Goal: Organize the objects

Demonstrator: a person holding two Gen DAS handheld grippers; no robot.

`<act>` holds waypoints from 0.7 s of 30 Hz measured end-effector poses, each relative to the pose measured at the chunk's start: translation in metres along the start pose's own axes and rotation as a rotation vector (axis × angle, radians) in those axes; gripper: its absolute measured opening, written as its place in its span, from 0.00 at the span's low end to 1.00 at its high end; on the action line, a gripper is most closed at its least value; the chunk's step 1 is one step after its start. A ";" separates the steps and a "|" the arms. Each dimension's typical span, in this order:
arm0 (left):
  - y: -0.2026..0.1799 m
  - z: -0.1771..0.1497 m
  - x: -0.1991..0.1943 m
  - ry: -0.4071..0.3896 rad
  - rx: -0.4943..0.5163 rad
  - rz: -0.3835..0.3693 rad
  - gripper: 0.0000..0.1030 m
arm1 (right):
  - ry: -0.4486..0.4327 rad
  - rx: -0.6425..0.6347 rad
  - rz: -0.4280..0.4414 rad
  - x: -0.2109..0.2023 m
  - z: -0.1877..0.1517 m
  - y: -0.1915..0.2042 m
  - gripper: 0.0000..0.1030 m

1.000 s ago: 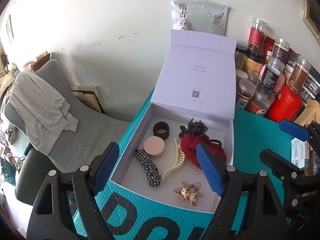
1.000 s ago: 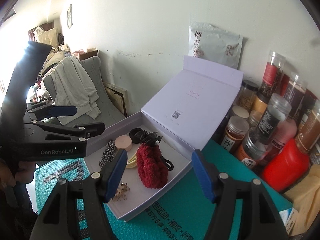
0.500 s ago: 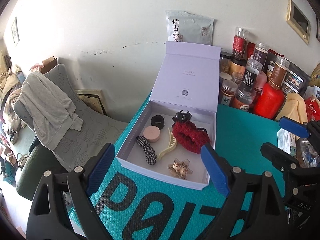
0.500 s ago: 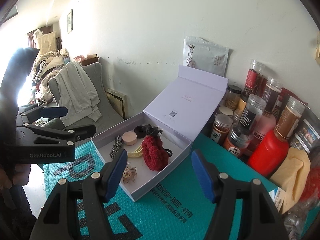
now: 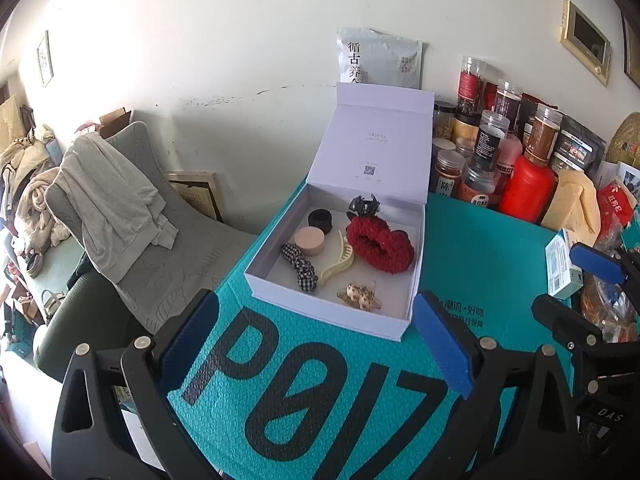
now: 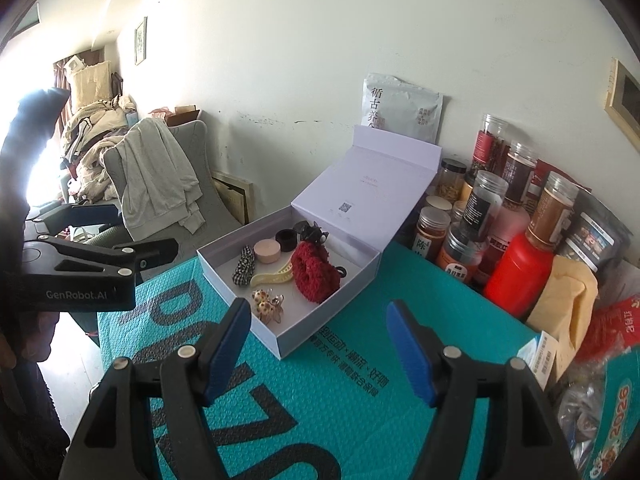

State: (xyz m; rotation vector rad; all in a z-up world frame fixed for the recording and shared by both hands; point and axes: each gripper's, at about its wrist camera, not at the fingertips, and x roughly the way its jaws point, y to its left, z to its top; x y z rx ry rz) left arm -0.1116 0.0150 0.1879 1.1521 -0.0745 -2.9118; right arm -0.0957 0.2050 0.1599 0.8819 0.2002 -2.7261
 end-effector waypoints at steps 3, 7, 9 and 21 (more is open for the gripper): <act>-0.001 -0.010 -0.006 0.004 -0.006 -0.003 0.95 | 0.003 -0.011 -0.024 -0.006 -0.008 0.003 0.70; -0.005 -0.027 -0.012 0.006 -0.003 0.005 0.95 | 0.009 -0.026 -0.061 -0.014 -0.018 0.008 0.72; -0.008 -0.034 -0.015 0.005 0.003 0.010 0.95 | 0.007 -0.026 -0.060 -0.017 -0.023 0.009 0.74; -0.029 -0.077 -0.035 -0.001 0.044 -0.021 0.95 | 0.021 -0.024 -0.050 -0.025 -0.049 0.018 0.77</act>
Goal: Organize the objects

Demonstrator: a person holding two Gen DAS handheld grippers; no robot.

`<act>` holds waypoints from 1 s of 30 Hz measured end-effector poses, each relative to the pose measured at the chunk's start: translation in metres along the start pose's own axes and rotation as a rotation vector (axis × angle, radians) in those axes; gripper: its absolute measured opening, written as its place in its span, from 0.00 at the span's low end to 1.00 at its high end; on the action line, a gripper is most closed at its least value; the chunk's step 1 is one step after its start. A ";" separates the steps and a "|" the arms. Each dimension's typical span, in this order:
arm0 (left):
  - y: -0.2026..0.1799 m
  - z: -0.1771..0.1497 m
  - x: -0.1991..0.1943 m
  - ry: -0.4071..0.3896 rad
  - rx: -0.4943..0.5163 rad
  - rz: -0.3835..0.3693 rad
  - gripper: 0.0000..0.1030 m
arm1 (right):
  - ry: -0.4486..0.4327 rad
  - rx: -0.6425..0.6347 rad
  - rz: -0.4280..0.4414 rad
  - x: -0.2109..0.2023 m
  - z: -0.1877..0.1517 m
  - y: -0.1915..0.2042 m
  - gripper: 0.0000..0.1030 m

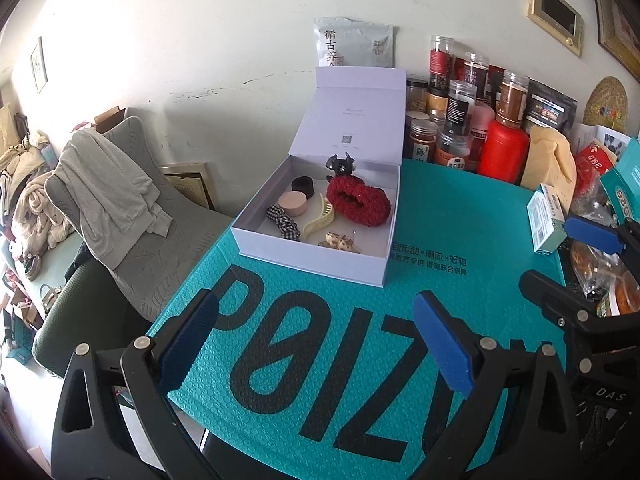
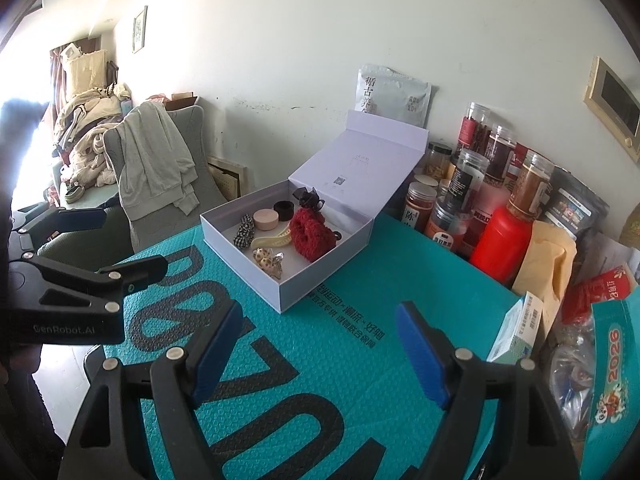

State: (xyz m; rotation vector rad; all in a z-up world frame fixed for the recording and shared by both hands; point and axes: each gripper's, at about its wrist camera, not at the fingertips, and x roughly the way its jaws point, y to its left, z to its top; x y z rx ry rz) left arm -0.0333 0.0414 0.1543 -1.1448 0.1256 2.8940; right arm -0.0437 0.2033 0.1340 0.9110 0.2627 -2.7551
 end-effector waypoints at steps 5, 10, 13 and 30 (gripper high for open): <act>-0.001 -0.009 -0.002 0.007 -0.007 0.009 0.95 | -0.005 -0.011 -0.012 -0.004 -0.006 0.004 0.77; 0.000 -0.016 -0.003 0.009 -0.003 0.010 0.95 | 0.002 -0.007 -0.009 -0.003 -0.009 0.004 0.77; -0.001 -0.019 0.000 0.018 -0.007 0.008 0.95 | 0.003 -0.006 -0.005 -0.002 -0.009 0.005 0.77; 0.002 -0.025 0.009 0.050 -0.030 -0.010 0.95 | 0.016 -0.001 -0.020 0.003 -0.009 0.002 0.77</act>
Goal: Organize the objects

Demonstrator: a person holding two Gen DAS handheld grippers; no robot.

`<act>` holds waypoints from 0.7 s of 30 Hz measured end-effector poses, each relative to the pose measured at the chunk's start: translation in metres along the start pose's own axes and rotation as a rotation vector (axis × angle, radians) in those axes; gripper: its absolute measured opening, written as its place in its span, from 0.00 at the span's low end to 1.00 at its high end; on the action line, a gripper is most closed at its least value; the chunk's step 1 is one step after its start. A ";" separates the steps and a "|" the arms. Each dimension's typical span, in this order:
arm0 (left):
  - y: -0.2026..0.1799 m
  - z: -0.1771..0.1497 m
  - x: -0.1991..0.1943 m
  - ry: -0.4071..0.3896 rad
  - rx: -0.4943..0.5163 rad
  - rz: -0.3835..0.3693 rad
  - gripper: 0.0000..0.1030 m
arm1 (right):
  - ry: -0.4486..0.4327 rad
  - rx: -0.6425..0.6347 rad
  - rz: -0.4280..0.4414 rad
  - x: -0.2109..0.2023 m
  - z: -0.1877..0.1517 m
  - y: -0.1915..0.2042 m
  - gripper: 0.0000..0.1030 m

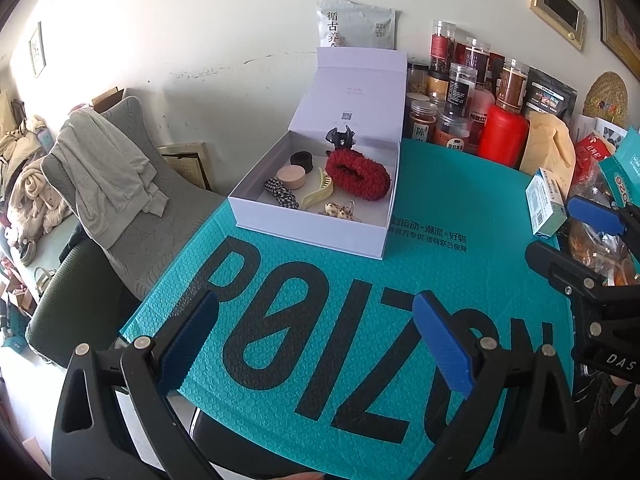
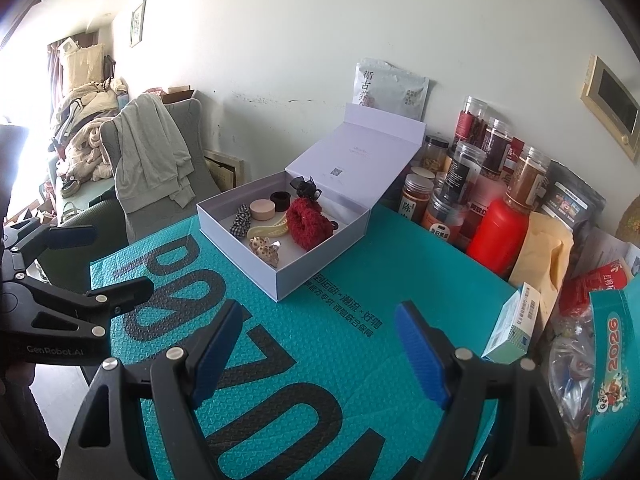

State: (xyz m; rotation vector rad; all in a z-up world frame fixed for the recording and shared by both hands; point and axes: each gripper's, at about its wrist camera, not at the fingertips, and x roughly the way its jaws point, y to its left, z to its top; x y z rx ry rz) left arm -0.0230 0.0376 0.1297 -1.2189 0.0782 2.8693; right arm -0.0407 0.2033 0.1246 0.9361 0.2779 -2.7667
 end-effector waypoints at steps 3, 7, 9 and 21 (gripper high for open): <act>0.000 0.000 0.000 0.001 0.003 0.004 0.95 | 0.002 -0.002 -0.001 0.001 -0.001 0.000 0.77; -0.001 -0.001 -0.001 0.003 0.005 0.005 0.95 | 0.005 -0.003 -0.001 0.002 -0.002 0.000 0.77; -0.001 -0.001 -0.001 0.003 0.006 0.003 0.95 | 0.006 -0.001 -0.005 0.002 -0.002 0.000 0.77; -0.006 -0.002 -0.005 0.003 0.017 0.000 0.95 | 0.010 0.003 -0.006 0.002 -0.005 -0.002 0.77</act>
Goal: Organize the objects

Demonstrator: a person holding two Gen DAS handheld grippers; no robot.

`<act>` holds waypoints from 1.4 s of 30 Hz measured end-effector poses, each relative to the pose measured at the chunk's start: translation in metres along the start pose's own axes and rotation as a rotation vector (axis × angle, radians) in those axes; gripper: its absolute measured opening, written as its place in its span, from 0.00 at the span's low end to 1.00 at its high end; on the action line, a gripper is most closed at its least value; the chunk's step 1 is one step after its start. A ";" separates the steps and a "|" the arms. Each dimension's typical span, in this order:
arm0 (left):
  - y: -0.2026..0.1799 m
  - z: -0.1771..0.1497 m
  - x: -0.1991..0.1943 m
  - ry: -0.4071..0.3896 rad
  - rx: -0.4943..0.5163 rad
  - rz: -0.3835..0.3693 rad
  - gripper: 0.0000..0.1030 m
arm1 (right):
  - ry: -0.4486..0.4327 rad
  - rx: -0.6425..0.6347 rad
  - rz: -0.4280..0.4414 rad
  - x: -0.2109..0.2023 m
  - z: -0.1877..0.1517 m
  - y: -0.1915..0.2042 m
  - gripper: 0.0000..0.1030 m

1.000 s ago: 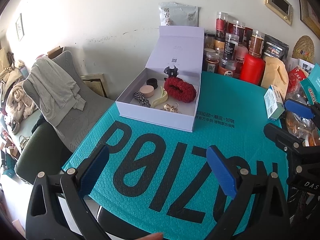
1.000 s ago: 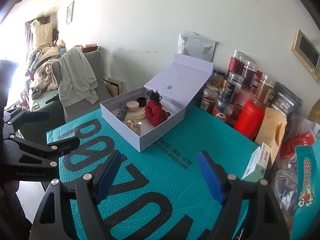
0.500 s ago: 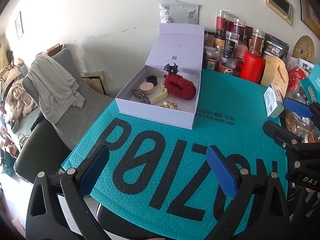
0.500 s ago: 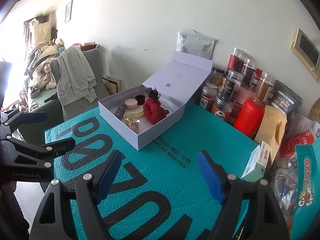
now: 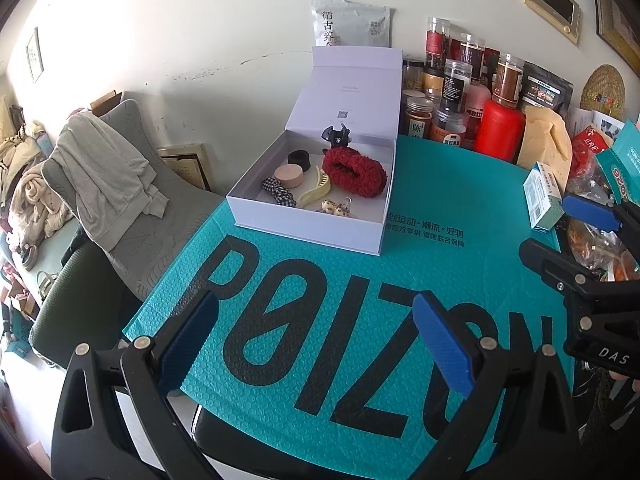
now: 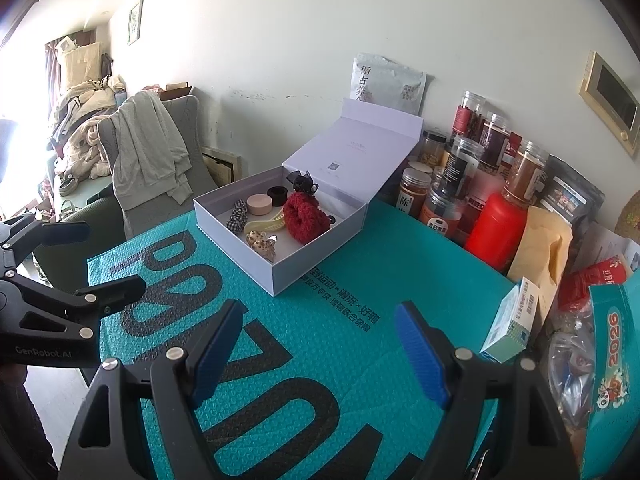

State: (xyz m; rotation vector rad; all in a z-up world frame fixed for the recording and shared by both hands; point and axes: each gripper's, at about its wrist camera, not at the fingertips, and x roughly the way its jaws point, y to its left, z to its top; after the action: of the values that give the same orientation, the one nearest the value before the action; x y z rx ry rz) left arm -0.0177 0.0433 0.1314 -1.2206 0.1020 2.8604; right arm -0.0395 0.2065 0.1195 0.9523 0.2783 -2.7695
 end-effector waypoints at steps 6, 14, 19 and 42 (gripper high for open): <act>-0.001 -0.004 -0.002 0.008 0.002 -0.013 0.95 | 0.003 0.004 0.003 0.000 -0.003 -0.001 0.77; -0.003 -0.007 -0.004 0.012 0.010 -0.016 0.95 | 0.011 0.006 0.001 0.001 -0.007 -0.001 0.77; -0.005 -0.008 -0.005 0.009 0.010 -0.016 0.95 | 0.012 0.009 0.002 0.000 -0.008 -0.002 0.77; -0.010 -0.014 -0.003 0.010 0.001 -0.024 0.97 | 0.040 0.044 0.000 0.002 -0.020 -0.011 0.77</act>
State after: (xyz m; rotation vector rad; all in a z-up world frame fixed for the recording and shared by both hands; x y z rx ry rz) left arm -0.0053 0.0518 0.1235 -1.2280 0.0880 2.8341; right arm -0.0324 0.2220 0.1039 1.0194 0.2244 -2.7697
